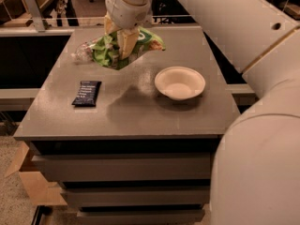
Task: Pick green rice chip bag from paper bowl and place on counter
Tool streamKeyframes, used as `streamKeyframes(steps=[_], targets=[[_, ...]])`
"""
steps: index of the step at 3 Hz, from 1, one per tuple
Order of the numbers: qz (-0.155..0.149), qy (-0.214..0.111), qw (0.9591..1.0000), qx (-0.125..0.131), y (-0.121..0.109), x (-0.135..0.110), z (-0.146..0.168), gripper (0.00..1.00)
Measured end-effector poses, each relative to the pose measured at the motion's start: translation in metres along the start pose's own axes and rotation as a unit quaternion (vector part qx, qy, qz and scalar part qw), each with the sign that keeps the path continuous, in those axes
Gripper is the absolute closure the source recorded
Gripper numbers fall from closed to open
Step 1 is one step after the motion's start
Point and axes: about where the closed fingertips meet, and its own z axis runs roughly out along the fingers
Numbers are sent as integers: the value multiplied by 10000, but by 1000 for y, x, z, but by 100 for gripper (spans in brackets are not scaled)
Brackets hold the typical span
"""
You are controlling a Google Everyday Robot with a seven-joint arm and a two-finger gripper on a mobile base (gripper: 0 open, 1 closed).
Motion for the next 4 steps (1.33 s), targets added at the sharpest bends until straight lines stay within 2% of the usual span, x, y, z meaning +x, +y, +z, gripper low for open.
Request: streamKeyframes(steps=[1, 3, 4], targets=[[11, -15, 9997, -259, -7, -1, 32, 100], [59, -31, 9981, -614, -8, 1, 86, 100], [56, -38, 9982, -601, -9, 1, 87, 81]])
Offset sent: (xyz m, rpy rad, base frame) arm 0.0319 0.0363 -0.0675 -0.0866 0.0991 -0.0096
